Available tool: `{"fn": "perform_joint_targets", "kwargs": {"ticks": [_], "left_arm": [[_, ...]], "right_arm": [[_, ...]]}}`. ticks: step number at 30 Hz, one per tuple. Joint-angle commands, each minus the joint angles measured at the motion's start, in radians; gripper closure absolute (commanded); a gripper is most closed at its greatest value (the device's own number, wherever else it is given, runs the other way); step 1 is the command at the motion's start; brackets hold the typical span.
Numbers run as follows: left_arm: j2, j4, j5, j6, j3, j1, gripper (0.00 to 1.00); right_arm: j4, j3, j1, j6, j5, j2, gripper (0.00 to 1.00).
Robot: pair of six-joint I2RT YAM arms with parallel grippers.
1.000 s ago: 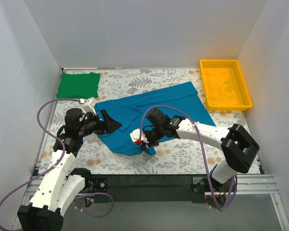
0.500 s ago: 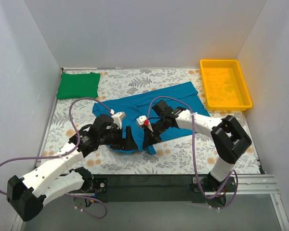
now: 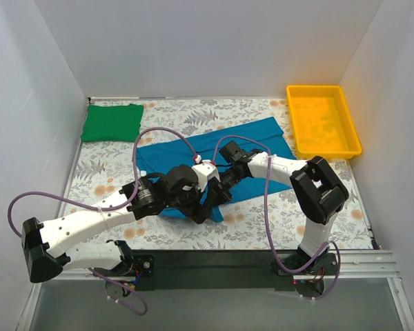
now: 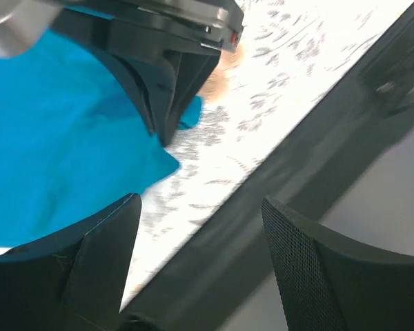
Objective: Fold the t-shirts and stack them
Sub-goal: Fold the tshirt
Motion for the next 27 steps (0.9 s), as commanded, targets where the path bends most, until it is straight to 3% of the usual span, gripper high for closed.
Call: {"fn": "perform_joint_targets", "kwargs": {"ticks": [1, 3, 4, 11, 19, 27], "left_arm": [[0.005, -0.038, -0.124, 0.286, 0.010, -0.053, 0.31], [-0.001, -0.024, -0.104, 0.369, -0.042, -0.074, 0.35], [-0.005, -0.006, -0.092, 0.424, -0.059, -0.077, 0.42], [-0.131, 0.237, -0.089, 0.682, -0.243, -0.090, 0.44], [-0.090, 0.378, -0.118, 0.784, -0.287, -0.090, 0.50], [-0.054, 0.416, -0.109, 0.802, -0.317, -0.091, 0.59]], "right_arm": [[-0.028, 0.042, -0.010, 0.005, -0.062, -0.003, 0.99], [-0.029, 0.044, -0.016, 0.008, -0.069, -0.003, 0.99], [-0.028, 0.044, -0.017, 0.009, -0.071, -0.003, 0.99], [-0.029, 0.050, -0.028, 0.026, -0.105, 0.017, 0.99], [-0.031, 0.053, -0.033, 0.032, -0.125, 0.023, 0.99], [-0.029, 0.053, -0.037, 0.034, -0.135, 0.016, 0.99]]}}
